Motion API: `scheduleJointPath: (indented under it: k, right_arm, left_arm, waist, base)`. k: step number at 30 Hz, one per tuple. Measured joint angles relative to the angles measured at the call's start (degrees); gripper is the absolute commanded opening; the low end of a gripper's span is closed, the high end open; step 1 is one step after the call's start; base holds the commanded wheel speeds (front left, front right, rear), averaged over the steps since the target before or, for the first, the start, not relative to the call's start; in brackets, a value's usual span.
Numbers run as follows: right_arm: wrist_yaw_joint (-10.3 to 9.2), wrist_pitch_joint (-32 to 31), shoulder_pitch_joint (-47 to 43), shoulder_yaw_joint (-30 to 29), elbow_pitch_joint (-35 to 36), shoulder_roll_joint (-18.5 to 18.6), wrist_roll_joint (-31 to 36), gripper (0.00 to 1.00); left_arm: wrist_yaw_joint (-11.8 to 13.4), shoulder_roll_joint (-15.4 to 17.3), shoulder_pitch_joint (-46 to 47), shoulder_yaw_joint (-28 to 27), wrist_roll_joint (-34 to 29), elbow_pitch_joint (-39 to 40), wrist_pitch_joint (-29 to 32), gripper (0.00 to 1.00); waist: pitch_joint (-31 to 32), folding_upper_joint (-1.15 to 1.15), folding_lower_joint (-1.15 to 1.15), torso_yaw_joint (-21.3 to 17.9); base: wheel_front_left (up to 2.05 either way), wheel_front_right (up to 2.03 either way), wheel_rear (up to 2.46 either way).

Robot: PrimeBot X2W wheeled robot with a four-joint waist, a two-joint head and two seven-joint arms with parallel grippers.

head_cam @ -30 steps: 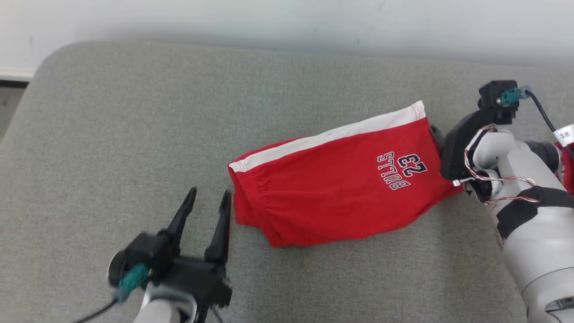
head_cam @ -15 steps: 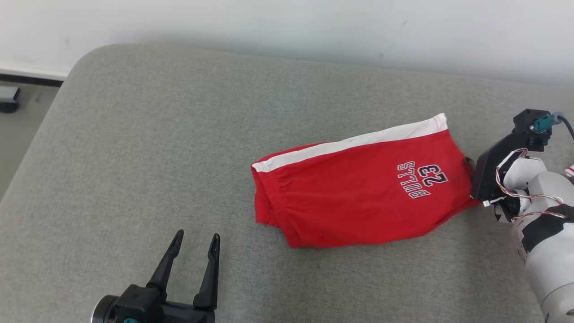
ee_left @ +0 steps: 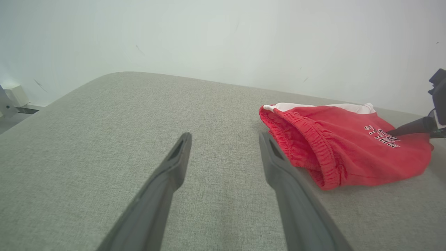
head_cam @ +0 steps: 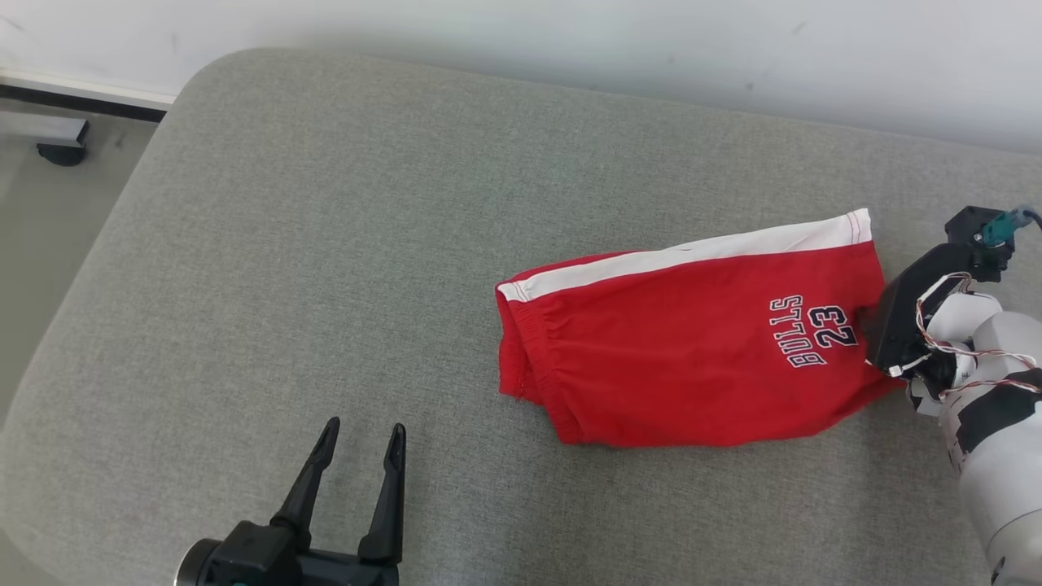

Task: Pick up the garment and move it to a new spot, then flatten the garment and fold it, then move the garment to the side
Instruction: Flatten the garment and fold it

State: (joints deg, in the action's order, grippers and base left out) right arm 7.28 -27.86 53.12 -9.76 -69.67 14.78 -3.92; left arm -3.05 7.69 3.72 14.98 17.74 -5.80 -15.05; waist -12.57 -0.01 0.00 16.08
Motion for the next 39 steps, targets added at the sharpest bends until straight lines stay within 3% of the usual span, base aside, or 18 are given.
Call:
scheduleJointPath:
  k: [1,2,3,5,6,21,25,31,36,39]
  right_arm:
    - [-0.09,-0.6,0.0,-0.5,-0.1,-0.4,0.0,0.69]
    - [-0.11,-1.1,0.0,-0.7,-0.1,-0.8,0.0,0.45]
    - [-0.13,-1.4,0.0,-0.7,-0.2,-1.1,0.0,0.31]
    - [-0.12,-1.7,-0.2,-0.9,-0.2,-1.5,0.3,0.16]
    - [-0.1,-1.8,-0.2,-1.1,-0.2,-1.7,0.4,0.02]
    - [0.35,4.3,-6.9,-5.7,4.6,0.4,6.5,0.0]
    - [0.32,5.1,-12.1,-7.5,9.4,1.9,9.5,0.0]
    - [0.3,4.2,-18.5,-10.5,17.7,1.4,12.5,0.0]
    - [0.29,3.7,-22.3,-11.9,27.3,0.1,16.4,0.0]
    - [0.27,2.5,-24.2,-10.4,31.9,-2.5,16.6,0.0]
  left_arm:
    - [-0.1,-0.1,0.0,0.1,0.0,0.0,0.0,1.0]
    - [-0.5,-0.3,0.0,0.2,0.1,0.1,0.0,1.0]
    - [-0.5,-0.4,0.0,0.3,0.1,0.1,0.0,1.0]
    - [-0.5,-0.6,0.0,0.6,0.1,0.0,0.0,1.0]
    - [-0.6,-0.7,0.0,0.7,0.1,-0.2,0.0,1.0]
    - [-1.0,-0.9,-1.4,1.1,0.6,-2.4,0.0,1.0]
    - [-0.6,-0.8,-2.2,0.7,1.7,-2.6,0.1,1.0]
    - [-0.3,-0.6,-2.8,0.6,2.3,-2.6,0.6,1.0]
    - [0.0,-0.5,-3.3,0.8,2.6,-2.7,0.9,1.0]
    - [0.0,-0.5,-3.4,1.1,2.9,-2.9,1.0,1.0]
  waist:
    - [0.0,0.0,0.0,0.2]
    - [0.0,0.0,0.0,0.3]
    - [0.0,0.0,0.0,0.5]
    - [0.1,0.0,-0.01,0.6]
    - [0.2,0.0,0.0,0.7]
    - [3.0,0.01,0.01,-0.1]
    - [4.7,0.01,0.01,-1.2]
    - [6.7,0.01,0.01,-3.2]
    - [8.3,0.01,0.01,-4.4]
    - [9.3,0.01,0.0,-4.7]
  base:
    - [0.0,0.0,0.0]
    - [0.0,0.0,0.0]
    - [0.0,0.0,0.0]
    - [0.0,0.0,0.0]
    - [0.0,0.0,0.0]
    - [0.0,0.0,0.0]
    - [0.0,0.0,0.0]
    - [0.0,0.0,0.0]
    - [0.0,0.0,0.0]
    - [0.0,0.0,0.0]
